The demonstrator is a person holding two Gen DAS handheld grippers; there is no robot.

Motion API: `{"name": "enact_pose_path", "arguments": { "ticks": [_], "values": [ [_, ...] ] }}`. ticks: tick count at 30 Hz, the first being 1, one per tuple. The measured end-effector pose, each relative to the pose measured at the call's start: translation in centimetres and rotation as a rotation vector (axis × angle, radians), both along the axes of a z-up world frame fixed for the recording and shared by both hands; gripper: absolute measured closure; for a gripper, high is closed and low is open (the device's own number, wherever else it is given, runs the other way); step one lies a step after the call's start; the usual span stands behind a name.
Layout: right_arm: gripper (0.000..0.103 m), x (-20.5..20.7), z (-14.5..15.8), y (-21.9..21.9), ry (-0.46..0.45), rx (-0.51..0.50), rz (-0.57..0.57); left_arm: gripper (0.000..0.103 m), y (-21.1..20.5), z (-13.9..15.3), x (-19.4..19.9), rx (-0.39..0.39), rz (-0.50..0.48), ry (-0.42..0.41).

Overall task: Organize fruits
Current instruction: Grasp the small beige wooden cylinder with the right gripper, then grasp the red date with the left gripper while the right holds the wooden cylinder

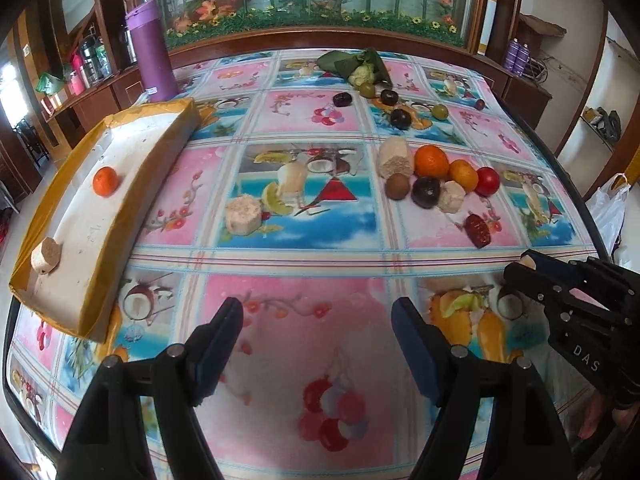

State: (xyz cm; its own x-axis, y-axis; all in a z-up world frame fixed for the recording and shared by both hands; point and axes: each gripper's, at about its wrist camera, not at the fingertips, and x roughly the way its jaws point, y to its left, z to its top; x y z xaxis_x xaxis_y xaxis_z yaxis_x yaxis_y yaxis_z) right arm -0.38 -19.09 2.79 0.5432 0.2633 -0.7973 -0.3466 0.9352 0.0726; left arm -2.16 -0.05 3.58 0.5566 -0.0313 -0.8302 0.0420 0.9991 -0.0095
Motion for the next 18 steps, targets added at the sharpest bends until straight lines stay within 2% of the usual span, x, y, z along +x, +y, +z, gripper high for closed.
{"name": "enact_pose_path", "arguments": {
  "ticks": [8,15,16,17,18],
  "values": [
    [0.08,-1.5,0.7,-4.3,-0.025,-0.028,-0.079,0.024,-7.0,0.4,3.2,-0.087,-0.09,0.009],
    [0.08,-2.1,0.8,-6.8,-0.021,-0.007,-0.108,0.025,-10.9,-0.8,5.7,-0.077,-0.088,0.037],
    [0.08,-2.1,0.8,-6.9,-0.022,-0.004,-0.108,0.034,-11.0,-1.1,5.8,-0.087,-0.088,0.048],
    [0.08,-2.2,0.9,-7.1,-0.024,-0.002,-0.108,0.053,-11.1,-1.4,6.0,-0.101,-0.094,0.065],
    [0.08,-2.2,0.9,-7.1,-0.024,0.001,-0.108,0.062,-11.1,-1.8,6.3,-0.119,-0.104,0.091]
  ]
}}
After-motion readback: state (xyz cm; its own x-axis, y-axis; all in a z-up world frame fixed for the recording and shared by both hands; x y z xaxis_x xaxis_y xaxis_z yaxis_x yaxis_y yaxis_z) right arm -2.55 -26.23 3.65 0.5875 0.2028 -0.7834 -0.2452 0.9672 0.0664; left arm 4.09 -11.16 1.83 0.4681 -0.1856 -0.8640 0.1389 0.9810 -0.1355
